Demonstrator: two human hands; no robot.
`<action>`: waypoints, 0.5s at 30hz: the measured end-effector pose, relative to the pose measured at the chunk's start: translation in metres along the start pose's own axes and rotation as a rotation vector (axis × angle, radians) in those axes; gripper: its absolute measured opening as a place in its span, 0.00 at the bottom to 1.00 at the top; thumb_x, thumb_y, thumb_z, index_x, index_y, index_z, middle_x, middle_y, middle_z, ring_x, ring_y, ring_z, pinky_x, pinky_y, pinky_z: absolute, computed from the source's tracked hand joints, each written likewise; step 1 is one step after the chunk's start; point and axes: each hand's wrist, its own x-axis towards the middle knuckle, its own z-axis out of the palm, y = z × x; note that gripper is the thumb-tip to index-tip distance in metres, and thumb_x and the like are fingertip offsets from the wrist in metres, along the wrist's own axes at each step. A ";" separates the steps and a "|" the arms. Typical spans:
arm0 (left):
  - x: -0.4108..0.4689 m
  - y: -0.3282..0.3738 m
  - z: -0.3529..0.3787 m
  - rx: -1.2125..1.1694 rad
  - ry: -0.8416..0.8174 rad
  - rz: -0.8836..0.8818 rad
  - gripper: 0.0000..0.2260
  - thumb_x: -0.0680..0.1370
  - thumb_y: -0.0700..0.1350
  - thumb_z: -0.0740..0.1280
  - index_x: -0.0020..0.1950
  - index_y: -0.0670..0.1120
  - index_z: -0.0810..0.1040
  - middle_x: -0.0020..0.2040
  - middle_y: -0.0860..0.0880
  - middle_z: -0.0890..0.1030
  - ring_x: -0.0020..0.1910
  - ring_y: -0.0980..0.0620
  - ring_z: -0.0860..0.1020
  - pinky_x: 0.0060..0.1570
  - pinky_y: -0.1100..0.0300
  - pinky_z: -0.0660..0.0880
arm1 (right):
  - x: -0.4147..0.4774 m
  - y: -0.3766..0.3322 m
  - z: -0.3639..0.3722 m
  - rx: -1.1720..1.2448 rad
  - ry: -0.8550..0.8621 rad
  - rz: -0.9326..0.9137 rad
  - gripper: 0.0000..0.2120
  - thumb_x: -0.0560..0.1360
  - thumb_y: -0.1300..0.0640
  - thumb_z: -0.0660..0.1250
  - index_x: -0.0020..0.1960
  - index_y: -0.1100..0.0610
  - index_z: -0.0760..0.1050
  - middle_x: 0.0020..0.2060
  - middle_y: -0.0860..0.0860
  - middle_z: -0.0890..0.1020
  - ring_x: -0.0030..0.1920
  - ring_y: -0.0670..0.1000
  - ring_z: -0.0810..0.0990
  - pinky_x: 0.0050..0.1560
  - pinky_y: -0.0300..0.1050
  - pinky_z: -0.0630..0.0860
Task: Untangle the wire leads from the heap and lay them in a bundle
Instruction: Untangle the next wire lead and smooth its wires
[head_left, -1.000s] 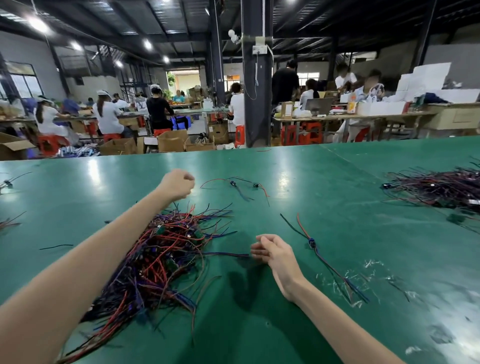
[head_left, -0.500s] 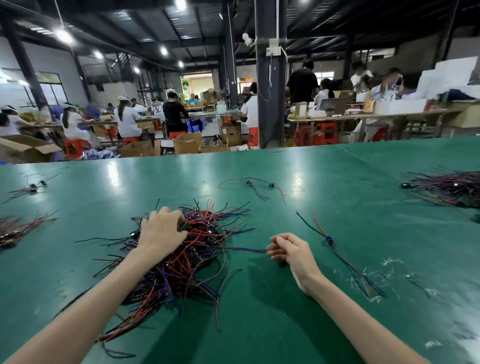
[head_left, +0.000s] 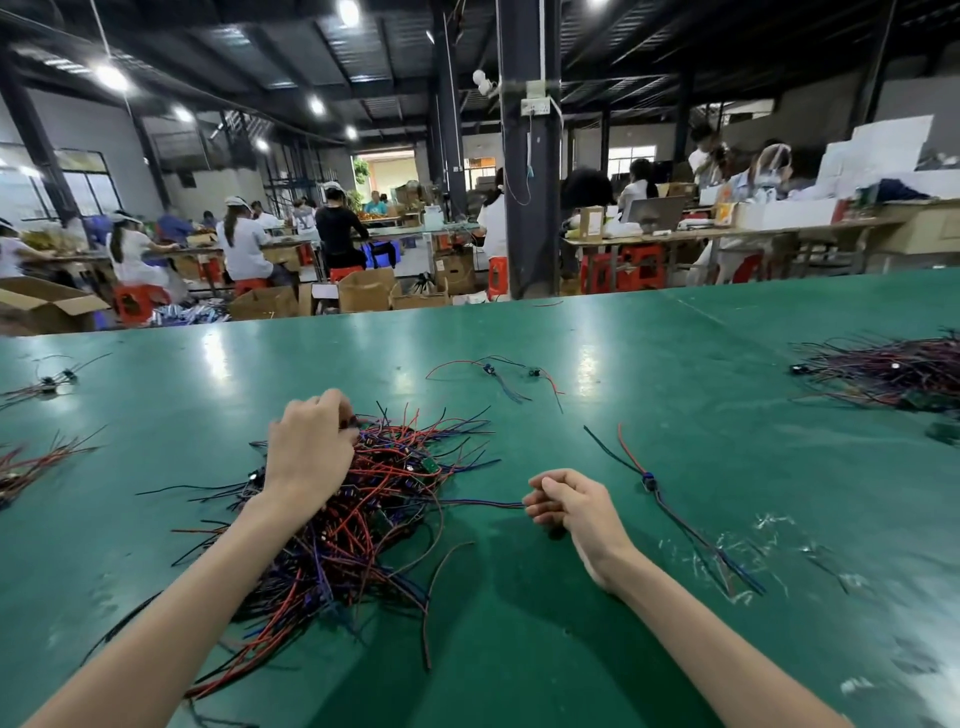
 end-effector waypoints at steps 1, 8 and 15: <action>0.000 0.005 -0.004 -0.028 0.063 0.053 0.07 0.75 0.39 0.70 0.51 0.41 0.77 0.47 0.42 0.82 0.48 0.42 0.77 0.52 0.48 0.73 | 0.000 0.000 0.000 0.000 -0.002 -0.001 0.09 0.80 0.66 0.58 0.45 0.64 0.76 0.35 0.57 0.81 0.34 0.51 0.77 0.39 0.42 0.74; -0.009 0.065 -0.032 -0.657 0.134 0.102 0.09 0.77 0.36 0.67 0.56 0.43 0.75 0.46 0.48 0.80 0.36 0.53 0.80 0.35 0.61 0.79 | 0.002 0.004 0.001 -0.015 -0.004 -0.007 0.08 0.78 0.68 0.59 0.46 0.65 0.76 0.35 0.57 0.81 0.33 0.50 0.77 0.37 0.40 0.74; -0.039 0.120 -0.016 -1.556 -0.435 -0.404 0.10 0.79 0.35 0.60 0.57 0.41 0.76 0.44 0.44 0.80 0.31 0.56 0.78 0.32 0.64 0.77 | -0.001 0.006 -0.003 -0.047 -0.036 -0.009 0.08 0.77 0.68 0.60 0.47 0.64 0.77 0.35 0.55 0.83 0.36 0.52 0.77 0.41 0.45 0.71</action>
